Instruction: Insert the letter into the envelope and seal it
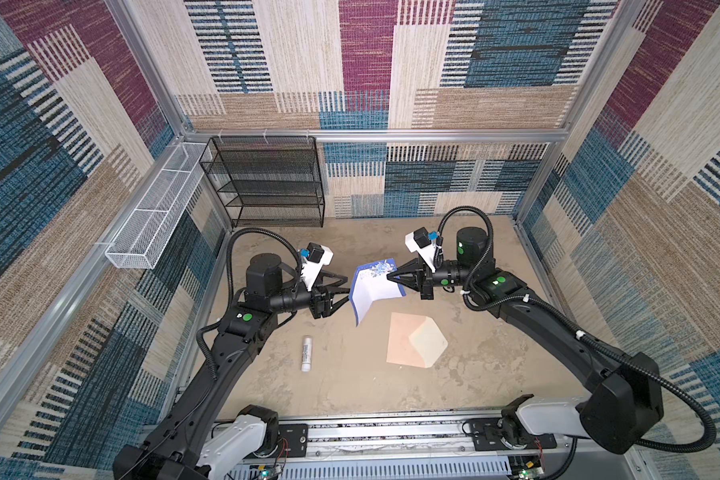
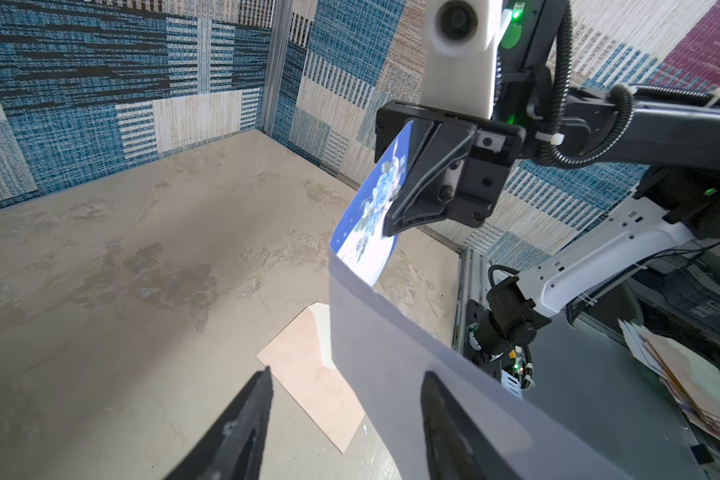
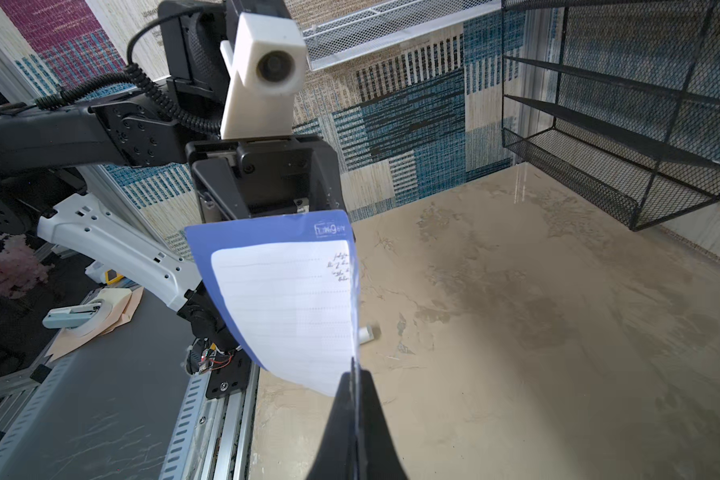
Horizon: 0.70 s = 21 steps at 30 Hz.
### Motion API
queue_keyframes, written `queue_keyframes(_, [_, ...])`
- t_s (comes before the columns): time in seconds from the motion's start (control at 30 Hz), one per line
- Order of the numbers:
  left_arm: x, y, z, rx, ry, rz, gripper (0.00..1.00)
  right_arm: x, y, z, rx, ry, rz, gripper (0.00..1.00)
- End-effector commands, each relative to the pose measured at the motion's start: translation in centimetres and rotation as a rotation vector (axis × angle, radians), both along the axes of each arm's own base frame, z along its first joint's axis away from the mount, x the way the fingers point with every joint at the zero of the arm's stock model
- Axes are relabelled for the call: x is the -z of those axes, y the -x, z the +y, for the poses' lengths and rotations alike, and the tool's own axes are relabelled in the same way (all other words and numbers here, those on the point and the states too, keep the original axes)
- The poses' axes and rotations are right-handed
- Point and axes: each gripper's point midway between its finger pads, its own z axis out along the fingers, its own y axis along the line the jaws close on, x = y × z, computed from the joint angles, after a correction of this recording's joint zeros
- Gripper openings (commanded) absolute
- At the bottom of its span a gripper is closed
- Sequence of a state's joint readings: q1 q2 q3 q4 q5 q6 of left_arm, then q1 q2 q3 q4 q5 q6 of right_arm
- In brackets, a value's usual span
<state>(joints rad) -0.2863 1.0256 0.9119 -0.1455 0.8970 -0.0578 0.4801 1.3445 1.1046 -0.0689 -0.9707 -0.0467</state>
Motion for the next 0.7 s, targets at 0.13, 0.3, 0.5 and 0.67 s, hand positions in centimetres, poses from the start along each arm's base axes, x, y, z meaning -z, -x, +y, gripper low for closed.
queue_keyframes(0.13, [-1.8, -0.8, -0.7, 0.003, 0.085, -0.026, 0.62, -0.5, 0.8, 0.4, -0.081, -0.04, -0.005, 0.0])
queue_keyframes(0.3, [-1.6, -1.4, -0.8, -0.006, 0.077, -0.028, 0.62, -0.6, 1.4, 0.5, -0.124, -0.046, -0.012, 0.0])
queue_keyframes(0.5, [-2.0, -1.6, -1.2, 0.019, 0.093, -0.026, 0.62, -0.4, 1.7, 0.7, -0.155, -0.05, 0.007, 0.0])
queue_keyframes(0.67, [-2.6, -1.1, -1.9, 0.065, 0.113, -0.023, 0.6, -0.1, 1.5, 0.9, -0.16, -0.049, 0.03, 0.0])
